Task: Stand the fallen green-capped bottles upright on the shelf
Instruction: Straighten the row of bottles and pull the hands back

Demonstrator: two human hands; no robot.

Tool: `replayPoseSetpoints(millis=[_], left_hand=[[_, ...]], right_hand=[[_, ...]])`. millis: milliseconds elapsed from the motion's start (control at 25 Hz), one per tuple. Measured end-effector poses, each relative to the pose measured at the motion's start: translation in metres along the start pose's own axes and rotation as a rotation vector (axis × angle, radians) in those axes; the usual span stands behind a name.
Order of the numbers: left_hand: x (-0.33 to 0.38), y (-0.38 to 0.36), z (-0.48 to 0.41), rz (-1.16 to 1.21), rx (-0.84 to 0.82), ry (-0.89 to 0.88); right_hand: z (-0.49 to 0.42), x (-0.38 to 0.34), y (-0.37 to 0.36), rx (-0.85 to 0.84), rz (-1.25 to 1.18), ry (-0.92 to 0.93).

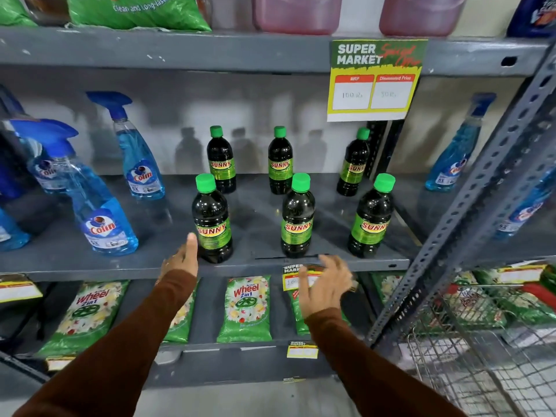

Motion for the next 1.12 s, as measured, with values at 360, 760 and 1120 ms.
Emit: replayPoseSetpoints(millis=[360, 760, 1120], left_hand=[[0.026, -0.032, 0.005, 0.703, -0.347, 0.022], [-0.007, 0.001, -0.003, 0.620, 0.028, -0.011], [0.073, -0.069, 0.042, 0.589, -0.193, -0.189]], right_hand=[[0.032, -0.083, -0.155, -0.821, -0.553, -0.345], [0.024, -0.076, -0.137, -0.440, -0.652, -0.300], [-0.039, -0.008, -0.055, 0.039, -0.842, -0.489]])
Point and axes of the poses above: each hand's wrist, its own z-axis away from the middle knuckle, its own y-axis out of the back of the hand, x = y × z, the point moved 10 cm from there along -z, towards the middle knuckle, and after that the axes turned 3 degrees about -z, right-handed, at the moved point
